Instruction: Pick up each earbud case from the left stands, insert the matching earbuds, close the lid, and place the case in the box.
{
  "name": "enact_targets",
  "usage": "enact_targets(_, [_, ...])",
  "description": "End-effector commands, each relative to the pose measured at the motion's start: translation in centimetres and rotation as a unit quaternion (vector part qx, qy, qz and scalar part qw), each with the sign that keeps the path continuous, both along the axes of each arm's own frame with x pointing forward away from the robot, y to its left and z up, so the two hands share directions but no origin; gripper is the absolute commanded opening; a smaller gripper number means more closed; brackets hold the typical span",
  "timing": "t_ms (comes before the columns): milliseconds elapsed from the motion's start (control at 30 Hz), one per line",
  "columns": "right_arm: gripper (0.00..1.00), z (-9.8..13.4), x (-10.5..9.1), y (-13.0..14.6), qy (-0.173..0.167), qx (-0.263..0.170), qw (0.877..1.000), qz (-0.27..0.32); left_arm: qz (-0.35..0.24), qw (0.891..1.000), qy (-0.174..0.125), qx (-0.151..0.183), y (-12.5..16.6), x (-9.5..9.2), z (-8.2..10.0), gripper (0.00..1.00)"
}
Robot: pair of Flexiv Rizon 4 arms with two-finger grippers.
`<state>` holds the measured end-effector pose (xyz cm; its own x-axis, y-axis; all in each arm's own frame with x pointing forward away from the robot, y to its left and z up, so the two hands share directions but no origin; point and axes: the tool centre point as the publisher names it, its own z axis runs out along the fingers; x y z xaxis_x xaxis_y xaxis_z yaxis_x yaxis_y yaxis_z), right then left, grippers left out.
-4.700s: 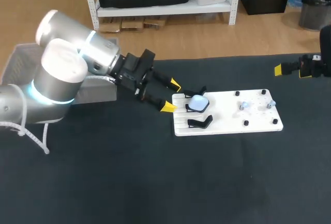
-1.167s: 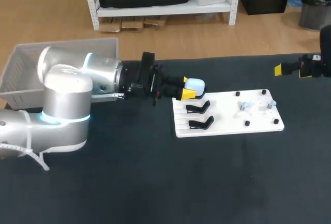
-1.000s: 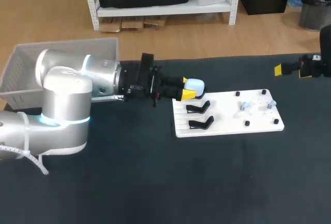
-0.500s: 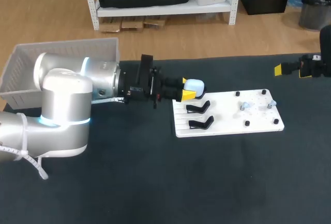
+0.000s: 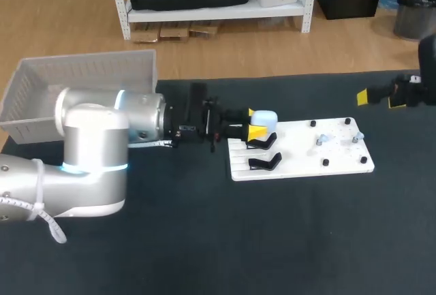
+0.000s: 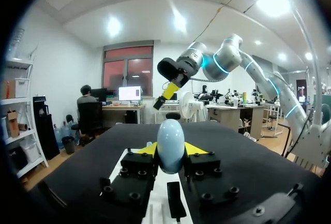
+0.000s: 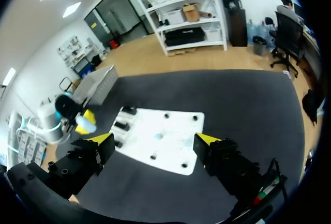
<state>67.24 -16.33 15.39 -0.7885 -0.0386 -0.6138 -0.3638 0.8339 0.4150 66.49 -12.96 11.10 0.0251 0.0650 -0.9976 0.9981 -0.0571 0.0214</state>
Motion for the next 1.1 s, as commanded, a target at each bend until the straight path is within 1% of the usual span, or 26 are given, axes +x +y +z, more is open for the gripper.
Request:
enact_targets(33, [1.0,0.1,-1.4,1.1,0.002,0.003,0.999,0.032,-0.006,1.0,0.001,-0.004,-0.6,0.5,-0.5,0.0])
enact_targets(333, [1.0,0.6,-3.5,4.0,0.001,-0.009,0.998,0.067,-0.011,1.0,0.005,-0.006,-1.0,0.7,-0.7,0.0])
enact_targets(533, [1.0,0.9,-4.6,5.7,0.011,-0.018,0.997,0.081,-0.013,1.0,0.008,-0.01,-1.0,0.9,-1.0,0.0])
enact_targets(800, [1.0,0.7,-5.4,7.1,0.024,-0.029,0.996,0.085,-0.015,1.0,0.01,-0.012,-1.0,1.1,-1.1,0.0])
enact_targets(967, [1.0,0.4,-6.2,9.0,0.033,-0.031,0.994,0.098,-0.015,1.0,0.01,-0.012,-1.0,1.1,-1.1,0.0])
enact_targets(1100, [1.0,0.3,-6.1,10.5,0.032,-0.032,0.994,0.103,-0.015,1.0,0.01,-0.012,-1.0,1.1,-1.1,0.0])
